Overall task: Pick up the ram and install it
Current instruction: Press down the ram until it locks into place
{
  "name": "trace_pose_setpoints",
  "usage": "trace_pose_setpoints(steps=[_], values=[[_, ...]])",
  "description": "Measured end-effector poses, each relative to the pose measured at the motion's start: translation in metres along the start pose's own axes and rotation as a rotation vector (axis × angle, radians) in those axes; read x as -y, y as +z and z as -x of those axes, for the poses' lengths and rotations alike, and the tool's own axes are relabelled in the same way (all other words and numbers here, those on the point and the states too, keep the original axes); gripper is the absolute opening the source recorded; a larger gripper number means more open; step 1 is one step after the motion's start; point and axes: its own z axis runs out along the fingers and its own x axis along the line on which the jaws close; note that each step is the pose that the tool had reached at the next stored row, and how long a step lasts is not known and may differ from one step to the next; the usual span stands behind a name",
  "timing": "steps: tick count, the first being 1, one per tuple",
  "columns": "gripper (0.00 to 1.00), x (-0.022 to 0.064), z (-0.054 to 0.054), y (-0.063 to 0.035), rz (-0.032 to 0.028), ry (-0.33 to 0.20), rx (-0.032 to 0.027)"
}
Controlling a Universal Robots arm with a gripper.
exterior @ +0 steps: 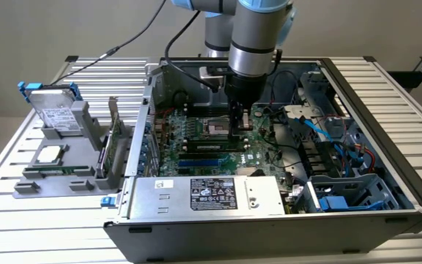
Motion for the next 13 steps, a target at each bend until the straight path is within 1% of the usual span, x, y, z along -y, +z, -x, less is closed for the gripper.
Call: trace_pose_setpoints(steps=[3,13], values=[[0.10,-0.0050,0.000,-0.0002,-0.0006,0.001,-0.0007],[0.10,-0.0290,0.003,0.0010,-0.0008,0.001,-0.0091]])
